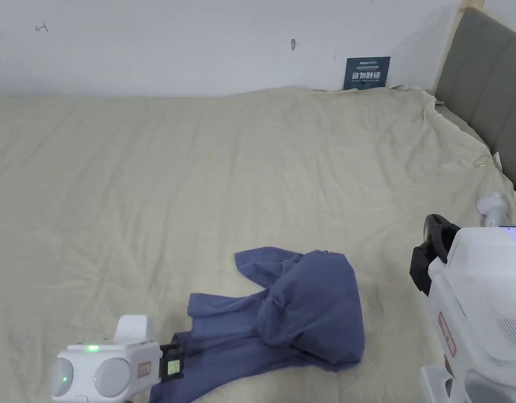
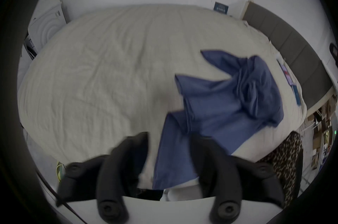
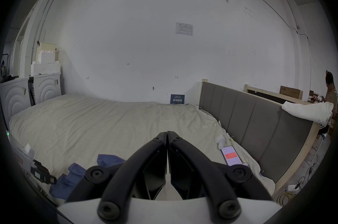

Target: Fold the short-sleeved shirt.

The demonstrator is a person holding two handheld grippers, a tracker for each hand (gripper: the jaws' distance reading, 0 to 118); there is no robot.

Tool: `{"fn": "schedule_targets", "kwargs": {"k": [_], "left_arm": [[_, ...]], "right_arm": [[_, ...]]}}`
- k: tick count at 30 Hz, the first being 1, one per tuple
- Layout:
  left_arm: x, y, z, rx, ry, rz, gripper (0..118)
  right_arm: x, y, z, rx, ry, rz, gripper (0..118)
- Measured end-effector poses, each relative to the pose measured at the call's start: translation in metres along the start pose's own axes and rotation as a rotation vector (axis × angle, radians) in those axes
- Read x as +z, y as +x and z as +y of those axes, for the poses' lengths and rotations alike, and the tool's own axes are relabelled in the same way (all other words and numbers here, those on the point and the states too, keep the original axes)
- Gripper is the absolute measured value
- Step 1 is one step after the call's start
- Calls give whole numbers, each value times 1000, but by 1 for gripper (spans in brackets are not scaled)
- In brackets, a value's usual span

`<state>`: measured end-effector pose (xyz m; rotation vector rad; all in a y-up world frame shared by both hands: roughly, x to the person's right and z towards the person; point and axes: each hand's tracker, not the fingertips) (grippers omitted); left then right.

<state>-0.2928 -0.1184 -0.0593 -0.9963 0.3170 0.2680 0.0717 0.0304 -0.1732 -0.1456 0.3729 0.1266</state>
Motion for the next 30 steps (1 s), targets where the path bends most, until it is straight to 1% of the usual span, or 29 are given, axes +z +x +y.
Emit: {"fn": "schedule_targets", "kwargs": {"k": [1,4,8,10,12,14,15,16,17,18,19,21,24,26,28,30], "left_arm": [[-2,2,-4,-15,-7,5,79],[-9,10,-12,-53,-10,33,87],[-27,15,-15,-76,-47,66,86],[-35,16,-17,-64,-58,73,83],[-37,16,-18,-40,-72,49,79],[-33,19,-16,-40,-69,74,69],[-29,22,-15,-56,-75,86,59],[-26,23,-15,-88,-62,97,38],[-24,24,-15,-102,-43,76,18],[-25,24,-15,-97,-41,59,6],[-25,24,-14,-88,-51,24,2],[-22,23,-10,-59,-37,7,0],[2,14,1,23,99,-82,0],[18,8,14,59,146,-114,0],[29,5,25,53,186,-106,0],[36,2,36,49,208,-106,0]], "right_arm": [[-1,0,-2,0,-6,1,0],[-3,0,-7,0,-21,2,0],[-4,-1,-10,2,-39,5,0],[-4,-1,-11,3,-45,6,0],[-5,0,-13,2,-50,6,0],[-7,1,-15,-1,-57,3,0],[-7,2,-16,-2,-60,3,0],[-8,2,-16,-3,-63,2,0],[-8,2,-17,-4,-66,3,0],[-10,2,-17,-4,-68,4,0],[-11,2,-18,-2,-72,4,0],[-16,1,-19,-2,-84,9,0],[-31,-1,-19,-4,-137,26,0],[-48,-1,-19,-33,-193,44,0],[-71,0,-20,-70,-262,88,1],[-96,-1,-22,-79,-333,123,2]]}}
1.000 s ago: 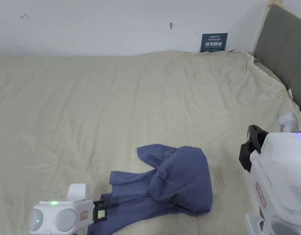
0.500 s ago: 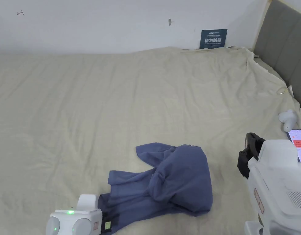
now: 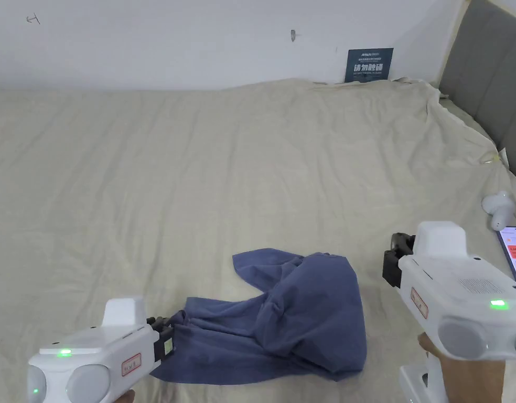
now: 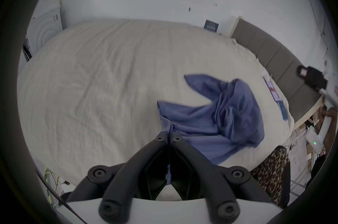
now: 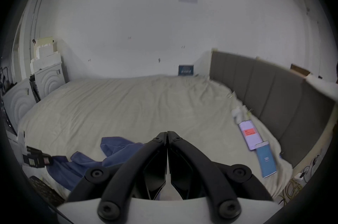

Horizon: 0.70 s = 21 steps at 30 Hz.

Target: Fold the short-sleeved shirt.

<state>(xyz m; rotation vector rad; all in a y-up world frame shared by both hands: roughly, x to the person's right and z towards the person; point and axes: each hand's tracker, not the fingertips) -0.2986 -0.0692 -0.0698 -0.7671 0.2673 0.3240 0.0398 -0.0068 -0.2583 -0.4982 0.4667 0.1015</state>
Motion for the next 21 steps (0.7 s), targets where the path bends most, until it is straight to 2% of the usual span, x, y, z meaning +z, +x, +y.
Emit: {"fn": "schedule_targets", "kwargs": {"k": [1,2,5,6,7,9,13,15,17,18,19,21], "left_arm": [[1,-2,5,8,8,-9,0],[1,-3,9,19,16,-17,0],[-1,0,16,41,22,-30,0],[-3,0,17,43,22,-30,0],[-4,0,18,46,21,-32,0],[-5,4,19,45,21,-33,0],[-8,5,21,43,18,-42,0],[-9,5,21,40,15,-39,0],[-9,5,22,43,13,-41,0],[-9,5,22,45,12,-41,0],[-9,5,21,45,12,-40,0],[-9,3,21,45,6,-37,0]], "right_arm": [[-15,0,4,0,-49,22,5],[-34,5,3,-17,-80,45,16],[-76,8,5,-53,-203,89,65],[-92,8,3,-51,-235,97,75],[-105,9,1,-63,-265,117,81],[-128,9,0,-54,-333,127,85],[-170,10,-12,-121,-405,103,89],[-179,5,-18,-116,-455,101,89],[-190,5,-26,-110,-480,105,83],[-190,2,-28,-104,-493,106,73],[-190,0,-31,-97,-506,120,52],[-190,-3,-39,-111,-535,178,21]]}}
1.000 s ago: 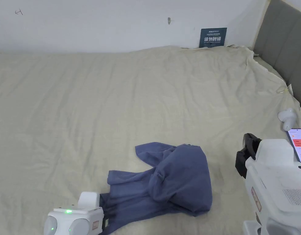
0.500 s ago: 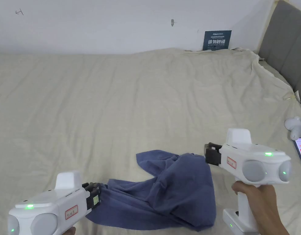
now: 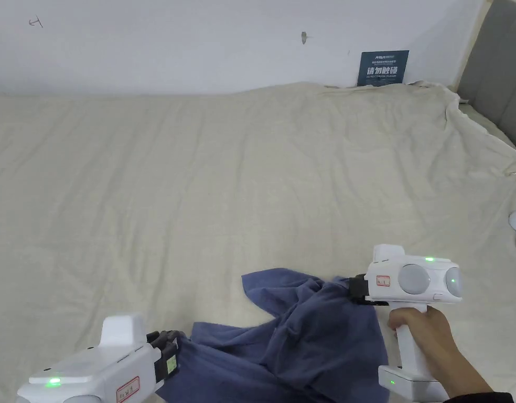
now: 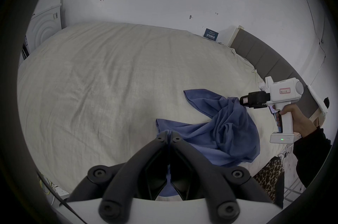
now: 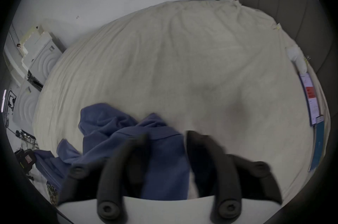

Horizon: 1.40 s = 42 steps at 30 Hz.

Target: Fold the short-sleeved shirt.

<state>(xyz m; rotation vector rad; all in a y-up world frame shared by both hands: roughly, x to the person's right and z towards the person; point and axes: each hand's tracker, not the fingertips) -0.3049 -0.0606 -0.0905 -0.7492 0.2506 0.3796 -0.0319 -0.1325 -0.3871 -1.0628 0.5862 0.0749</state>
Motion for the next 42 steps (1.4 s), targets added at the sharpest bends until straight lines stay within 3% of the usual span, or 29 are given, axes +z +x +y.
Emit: {"fn": "schedule_targets", "kwargs": {"k": [2,6,16,23,31,42], "left_arm": [[1,-1,0,-1,-2,1,0],[6,-6,-1,12,9,-11,0],[28,-33,24,155,93,-59,0],[60,-57,105,168,247,-23,0],[72,-72,221,224,345,-10,0],[79,-60,345,63,462,156,0]], "right_arm": [[5,-3,-8,7,27,42,5],[37,-10,-11,81,102,27,4],[158,19,15,-4,463,36,3],[228,33,66,-24,634,28,3],[246,19,139,2,683,17,3],[264,-1,224,6,776,-35,3]]}}
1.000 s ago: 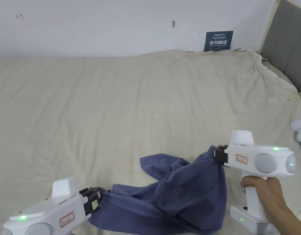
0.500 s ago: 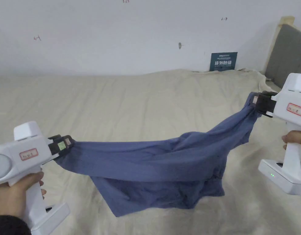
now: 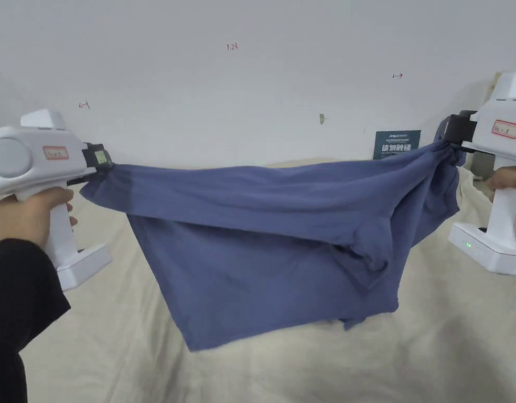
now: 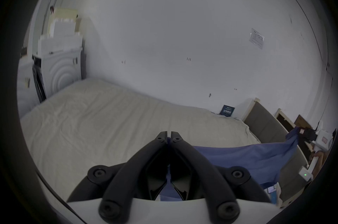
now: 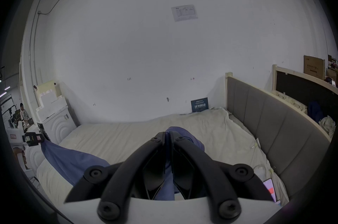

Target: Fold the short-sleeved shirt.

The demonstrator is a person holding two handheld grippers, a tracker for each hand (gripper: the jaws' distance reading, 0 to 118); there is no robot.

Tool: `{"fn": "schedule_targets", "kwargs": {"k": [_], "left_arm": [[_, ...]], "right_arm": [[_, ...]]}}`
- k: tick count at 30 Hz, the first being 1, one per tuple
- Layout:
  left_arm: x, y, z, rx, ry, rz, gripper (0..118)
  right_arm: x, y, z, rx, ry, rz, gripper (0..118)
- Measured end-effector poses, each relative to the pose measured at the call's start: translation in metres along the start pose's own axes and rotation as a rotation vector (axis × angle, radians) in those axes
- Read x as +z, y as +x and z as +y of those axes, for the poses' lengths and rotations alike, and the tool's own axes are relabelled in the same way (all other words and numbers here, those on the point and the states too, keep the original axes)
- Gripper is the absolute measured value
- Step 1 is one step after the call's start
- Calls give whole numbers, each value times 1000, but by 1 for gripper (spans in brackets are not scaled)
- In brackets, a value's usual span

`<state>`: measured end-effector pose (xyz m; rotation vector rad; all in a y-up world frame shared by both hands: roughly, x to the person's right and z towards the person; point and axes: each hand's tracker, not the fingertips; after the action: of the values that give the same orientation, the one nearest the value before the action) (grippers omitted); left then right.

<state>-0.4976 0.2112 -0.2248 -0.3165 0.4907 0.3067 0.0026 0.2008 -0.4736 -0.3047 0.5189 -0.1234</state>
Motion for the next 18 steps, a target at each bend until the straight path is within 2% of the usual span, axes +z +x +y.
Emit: {"fn": "schedule_targets", "kwargs": {"k": [5,9,13,18], "left_arm": [[-1,10,23,-60,33,22,0],[-10,5,14,-85,27,34,0],[-24,-7,-21,-96,-36,55,0],[-27,-26,-95,-112,-142,71,0]], "right_arm": [[-10,-3,6,-12,35,-1,3],[-20,0,-14,-30,17,16,3],[-23,4,-50,-16,-32,22,3],[-4,13,-121,-12,-112,9,3]]}}
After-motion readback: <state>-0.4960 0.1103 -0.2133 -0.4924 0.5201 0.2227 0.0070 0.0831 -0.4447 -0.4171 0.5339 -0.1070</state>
